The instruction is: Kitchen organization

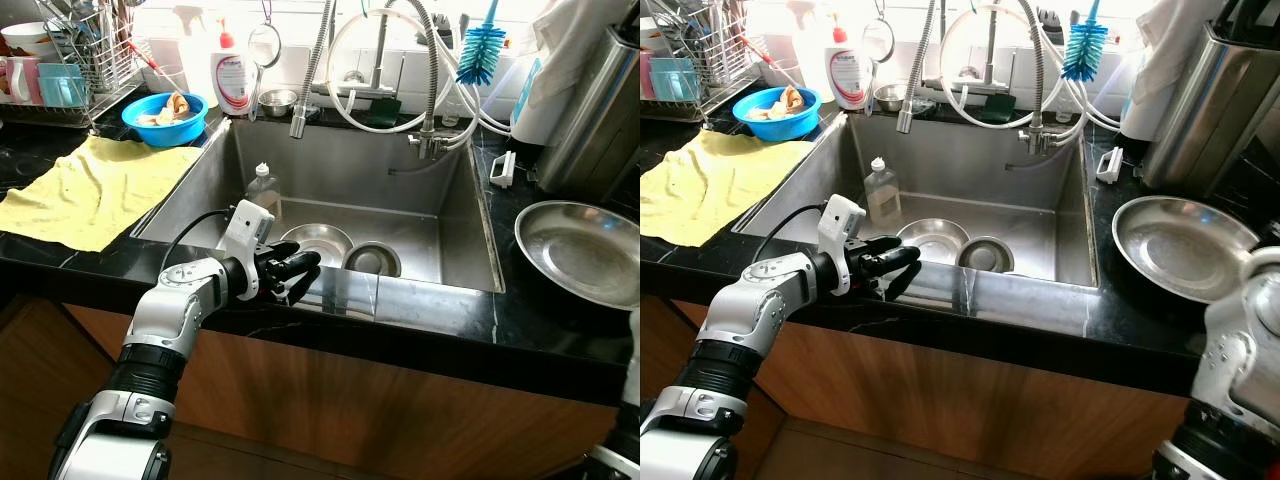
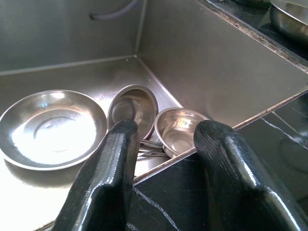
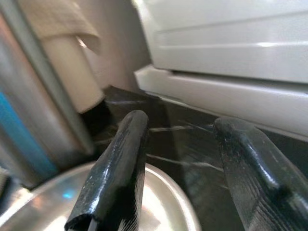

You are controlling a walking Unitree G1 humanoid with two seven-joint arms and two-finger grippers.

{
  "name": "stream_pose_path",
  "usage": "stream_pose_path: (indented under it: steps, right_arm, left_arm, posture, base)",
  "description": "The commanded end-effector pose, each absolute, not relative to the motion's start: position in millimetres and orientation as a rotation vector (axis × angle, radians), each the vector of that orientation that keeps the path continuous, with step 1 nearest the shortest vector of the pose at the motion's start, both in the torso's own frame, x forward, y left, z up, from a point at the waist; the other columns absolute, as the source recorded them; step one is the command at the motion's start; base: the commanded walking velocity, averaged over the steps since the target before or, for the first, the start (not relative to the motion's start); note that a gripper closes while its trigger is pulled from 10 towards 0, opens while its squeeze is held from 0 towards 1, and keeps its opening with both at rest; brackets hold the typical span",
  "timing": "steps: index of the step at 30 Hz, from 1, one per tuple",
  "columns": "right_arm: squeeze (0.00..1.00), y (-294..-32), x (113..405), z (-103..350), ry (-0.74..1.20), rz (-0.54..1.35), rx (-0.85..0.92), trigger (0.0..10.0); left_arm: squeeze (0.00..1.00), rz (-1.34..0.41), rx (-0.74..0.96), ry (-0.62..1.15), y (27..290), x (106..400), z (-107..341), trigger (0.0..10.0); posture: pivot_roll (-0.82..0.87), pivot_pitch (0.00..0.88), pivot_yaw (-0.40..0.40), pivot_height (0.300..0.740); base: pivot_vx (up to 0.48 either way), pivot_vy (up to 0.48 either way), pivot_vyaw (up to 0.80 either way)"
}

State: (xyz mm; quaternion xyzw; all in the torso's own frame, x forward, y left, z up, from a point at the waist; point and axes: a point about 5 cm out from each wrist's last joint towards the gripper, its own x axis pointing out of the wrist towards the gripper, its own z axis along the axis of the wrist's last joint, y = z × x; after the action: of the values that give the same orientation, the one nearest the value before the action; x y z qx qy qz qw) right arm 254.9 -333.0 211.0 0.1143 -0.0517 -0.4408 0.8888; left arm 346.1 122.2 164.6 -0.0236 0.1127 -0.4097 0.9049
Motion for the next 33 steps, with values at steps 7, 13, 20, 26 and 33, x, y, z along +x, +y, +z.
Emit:
stream_pose_path:
  steps: [7, 13, 20, 26, 33]
  right_arm:
    - [0.36, -337, 238, 195, 0.020, -0.862, 0.265, 10.0]
    - [0.00, -350, 232, 194, 0.056, -0.825, 0.188, 10.0]
    - [0.00, -352, 228, 190, 0.064, -0.816, 0.238, 10.0]
    - [0.00, -351, 230, 178, 0.056, -0.791, 0.380, 10.0]
    - [0.00, -345, 235, 165, 0.098, -0.737, 0.439, 10.0]
  left_arm:
    - [0.00, -0.839, -0.073, 0.376, 125, 339, 135, 10.0]
    - [0.00, -0.833, -0.071, 0.377, 127, 339, 135, 10.0]
    - [0.00, -0.834, -0.068, 0.377, 128, 339, 135, 10.0]
    - [0.00, -0.834, -0.066, 0.376, 128, 339, 136, 10.0]
    - [0.00, -0.834, -0.060, 0.376, 129, 339, 136, 10.0]
  posture:
    - [-0.11, 0.003, -0.010, 0.740]
    - [-0.11, 0.005, -0.011, 0.740]
    - [-0.10, 0.004, -0.006, 0.740]
    - [-0.10, 0.003, -0.004, 0.740]
    - [-0.10, 0.000, -0.004, 0.740]
  base:
    - [0.000, 0.000, 0.00]
    - [0.000, 0.000, 0.00]
    - [0.000, 0.000, 0.00]
    - [0.000, 0.000, 0.00]
    - [0.000, 0.000, 0.00]
